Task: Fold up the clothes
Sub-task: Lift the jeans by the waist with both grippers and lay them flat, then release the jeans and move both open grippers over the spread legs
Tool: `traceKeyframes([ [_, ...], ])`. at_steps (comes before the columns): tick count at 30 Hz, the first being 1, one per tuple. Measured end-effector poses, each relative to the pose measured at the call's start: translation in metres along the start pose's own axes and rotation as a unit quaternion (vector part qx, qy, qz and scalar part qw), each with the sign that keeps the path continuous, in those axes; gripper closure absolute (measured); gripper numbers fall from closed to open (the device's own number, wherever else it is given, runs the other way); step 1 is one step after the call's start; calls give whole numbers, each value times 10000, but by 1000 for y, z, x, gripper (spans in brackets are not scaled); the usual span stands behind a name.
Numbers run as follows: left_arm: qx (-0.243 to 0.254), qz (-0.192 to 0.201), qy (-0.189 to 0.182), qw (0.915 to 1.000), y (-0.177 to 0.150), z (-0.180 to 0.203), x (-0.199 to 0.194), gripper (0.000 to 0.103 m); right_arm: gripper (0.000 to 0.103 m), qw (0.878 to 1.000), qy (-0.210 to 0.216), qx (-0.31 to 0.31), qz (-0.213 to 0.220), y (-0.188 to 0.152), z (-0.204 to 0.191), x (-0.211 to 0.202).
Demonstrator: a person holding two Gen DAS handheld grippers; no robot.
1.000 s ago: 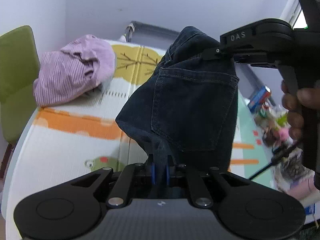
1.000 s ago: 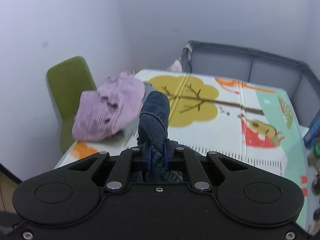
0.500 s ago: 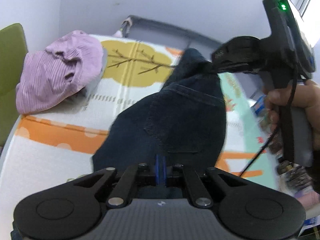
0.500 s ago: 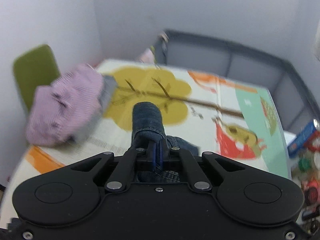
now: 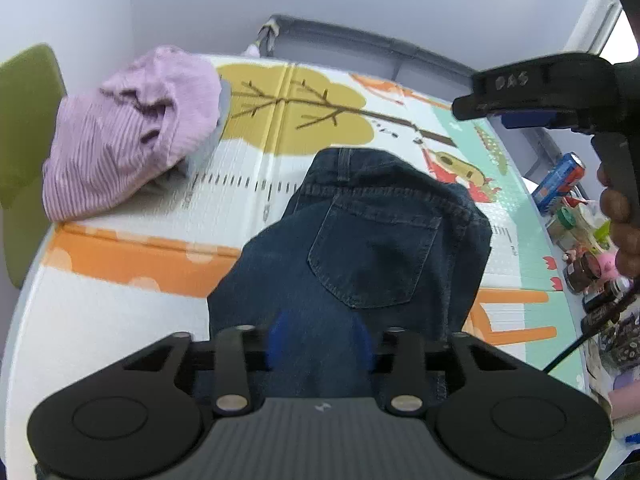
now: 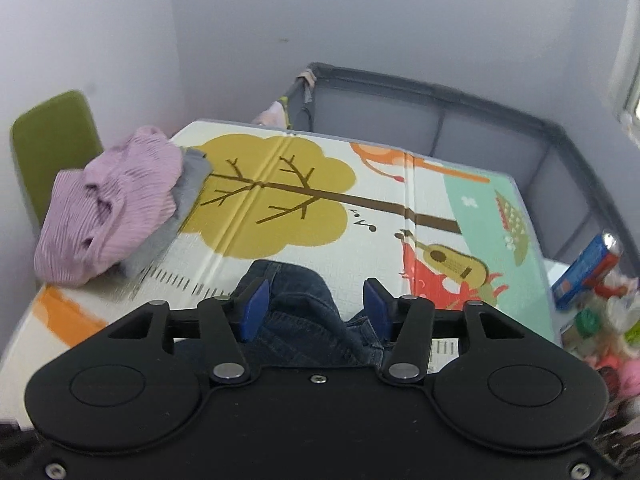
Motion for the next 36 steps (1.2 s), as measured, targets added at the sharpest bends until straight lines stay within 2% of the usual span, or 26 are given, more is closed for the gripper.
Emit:
traceKeyframes([
  [2,116,96,55,9999,-1,3,-11,49,51,9998,-41,-211,52,-1,-12,-13],
  [4,262,198,132,9994,-4,6,-22,41,46,9996,110,-254,86,-5,-23,-25],
  [6,395,296,220,9985,-7,6,-34,35,45,9993,238,-237,146,-10,-33,-37],
  [12,557,504,507,9959,-24,-11,-70,25,45,9986,386,-99,341,-37,-57,-82],
  [14,544,514,574,9955,-30,-22,-79,24,44,9980,494,-242,311,-50,-69,-95],
  [21,382,281,785,9958,-67,-71,-98,22,44,9922,1085,-567,-236,-118,-122,-120],
  [30,89,-131,1093,9939,-118,-120,-89,22,44,9766,1763,-743,-986,-214,-190,-119],
  [36,37,-278,1231,9920,-141,-134,-78,22,44,9717,1891,-663,-1253,-254,-213,-116],
])
Point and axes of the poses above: each gripper's, at about its wrist camera, not at the fingertips, and x roughly the way its jaws point, z to its right, y to its top, the point moved 3 cm from there along x, roughly the way its jaws point, and after that the axes turned 9 degrees about -x, right-handed, at the moved point
